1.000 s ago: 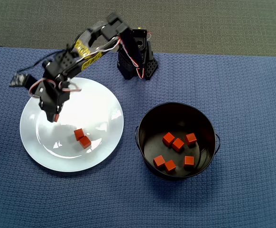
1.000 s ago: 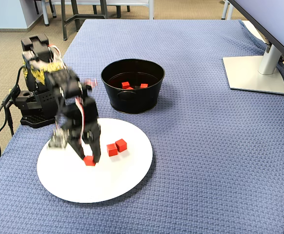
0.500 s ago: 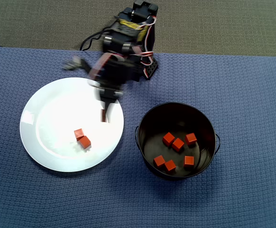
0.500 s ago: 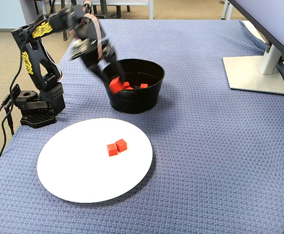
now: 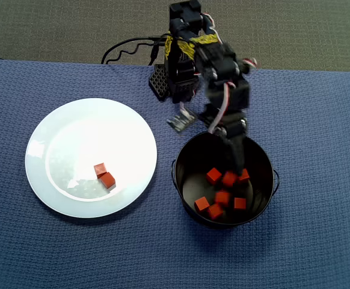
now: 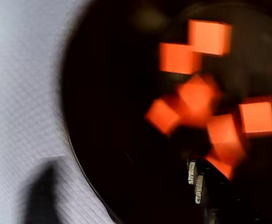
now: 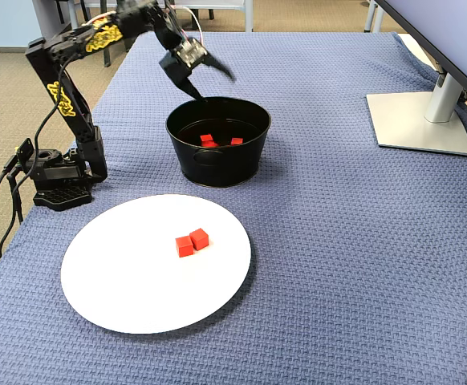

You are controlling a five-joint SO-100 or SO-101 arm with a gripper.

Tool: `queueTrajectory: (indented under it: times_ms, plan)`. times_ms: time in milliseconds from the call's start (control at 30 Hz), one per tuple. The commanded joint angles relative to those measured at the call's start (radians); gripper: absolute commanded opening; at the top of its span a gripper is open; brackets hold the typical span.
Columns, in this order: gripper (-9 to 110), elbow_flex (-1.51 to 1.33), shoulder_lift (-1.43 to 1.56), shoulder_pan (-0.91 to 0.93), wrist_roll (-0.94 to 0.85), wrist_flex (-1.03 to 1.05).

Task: Pick up the red cubes from the white plate and place them in the black recipient

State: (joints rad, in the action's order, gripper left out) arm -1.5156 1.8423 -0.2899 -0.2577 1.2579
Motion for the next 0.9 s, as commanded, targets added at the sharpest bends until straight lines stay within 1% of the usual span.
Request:
queueTrajectory:
  times_ms: [0, 133, 200, 300, 433, 533, 667, 867]
  plan:
    - [25, 0.144, 0.038, 0.256, -0.126, 0.067]
    - [24, 0.109, -0.005, 0.531, -0.288, 0.04]
    - [26, 0.077, -0.037, 0.641, -0.385, 0.006]
    - [26, 0.017, -0.078, 0.784, -0.477, -0.083]
    - [26, 0.003, -0.161, 0.925, -0.571, -0.101]
    - [26, 0.003, -0.236, 1.002, -0.62, -0.126]
    - [24, 0.037, -0.367, 1.058, -0.649, -0.172]
    - [25, 0.048, -0.486, 1.06, -0.741, -0.193]
